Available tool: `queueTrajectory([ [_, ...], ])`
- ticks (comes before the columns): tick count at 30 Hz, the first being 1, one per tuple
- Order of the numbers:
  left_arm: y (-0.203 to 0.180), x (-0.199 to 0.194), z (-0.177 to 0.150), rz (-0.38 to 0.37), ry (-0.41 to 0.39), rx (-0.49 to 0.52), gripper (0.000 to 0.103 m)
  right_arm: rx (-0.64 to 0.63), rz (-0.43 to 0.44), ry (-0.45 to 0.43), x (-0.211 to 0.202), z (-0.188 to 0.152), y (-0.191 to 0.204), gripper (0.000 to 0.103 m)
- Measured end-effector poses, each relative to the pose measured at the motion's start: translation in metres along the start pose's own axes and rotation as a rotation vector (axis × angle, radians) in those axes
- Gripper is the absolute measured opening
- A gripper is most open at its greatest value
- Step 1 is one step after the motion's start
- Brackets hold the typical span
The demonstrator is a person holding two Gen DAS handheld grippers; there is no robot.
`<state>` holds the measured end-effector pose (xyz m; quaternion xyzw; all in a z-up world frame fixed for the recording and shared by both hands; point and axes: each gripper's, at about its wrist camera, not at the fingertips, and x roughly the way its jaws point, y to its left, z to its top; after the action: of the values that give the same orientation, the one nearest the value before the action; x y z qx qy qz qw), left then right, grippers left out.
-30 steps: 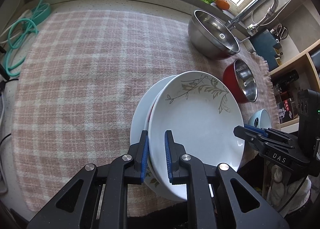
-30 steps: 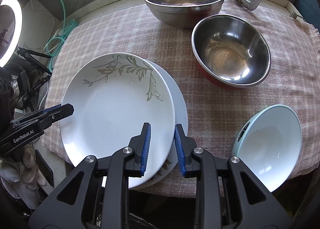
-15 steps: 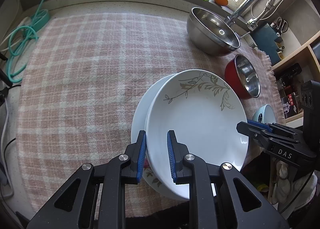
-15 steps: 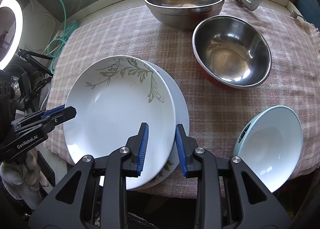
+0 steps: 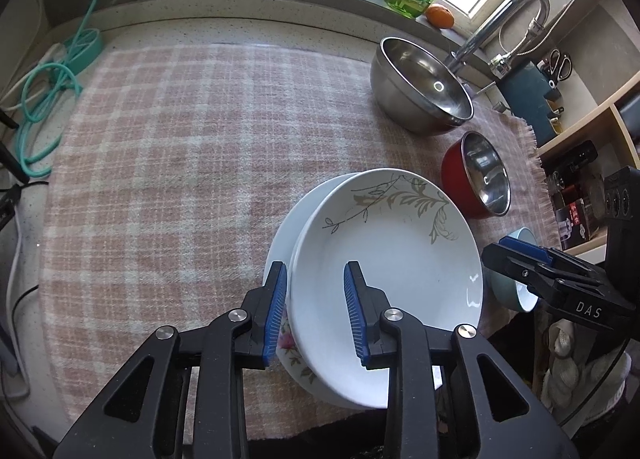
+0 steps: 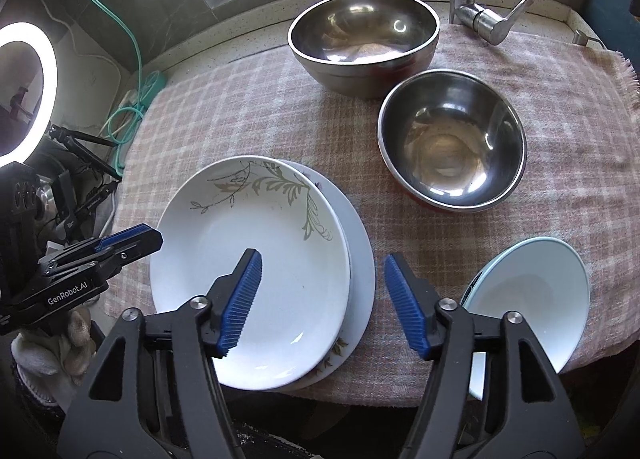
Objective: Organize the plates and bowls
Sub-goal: 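Open both grippers and pull back from the plate stack, then move both grippers to the rim of the large steel bowl and close them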
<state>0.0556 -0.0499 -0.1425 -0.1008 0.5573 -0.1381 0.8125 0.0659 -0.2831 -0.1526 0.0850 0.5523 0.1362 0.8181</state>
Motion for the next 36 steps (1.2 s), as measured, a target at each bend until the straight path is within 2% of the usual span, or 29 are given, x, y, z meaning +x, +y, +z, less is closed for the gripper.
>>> queueTrajectory([
  [1, 0.000, -0.001, 0.002, -0.001, -0.004, -0.001, 0.036, 0.002, 0.004, -0.008, -0.003, 0.002, -0.001, 0.068],
  [2, -0.001, -0.002, 0.003, -0.003, -0.008, -0.004, 0.044, 0.005, 0.008, -0.014, -0.005, 0.005, -0.001, 0.069],
  [6, -0.002, -0.005, 0.013, -0.010, -0.022, -0.007, 0.048, 0.017, 0.020, -0.050, -0.016, 0.015, -0.004, 0.080],
  [10, -0.002, -0.007, 0.024, -0.018, -0.034, -0.016, 0.058, 0.031, 0.030, -0.075, -0.023, 0.029, -0.008, 0.081],
  [20, -0.013, -0.012, 0.062, -0.033, -0.086, 0.012, 0.058, 0.084, 0.043, -0.143, -0.034, 0.076, -0.024, 0.081],
  [28, -0.022, -0.007, 0.103, -0.064, -0.119, 0.016, 0.058, 0.143, 0.063, -0.142, -0.026, 0.110, -0.045, 0.081],
  [36, -0.030, 0.014, 0.133, -0.093, -0.091, 0.015, 0.058, 0.180, 0.055, -0.126, -0.009, 0.137, -0.062, 0.081],
])
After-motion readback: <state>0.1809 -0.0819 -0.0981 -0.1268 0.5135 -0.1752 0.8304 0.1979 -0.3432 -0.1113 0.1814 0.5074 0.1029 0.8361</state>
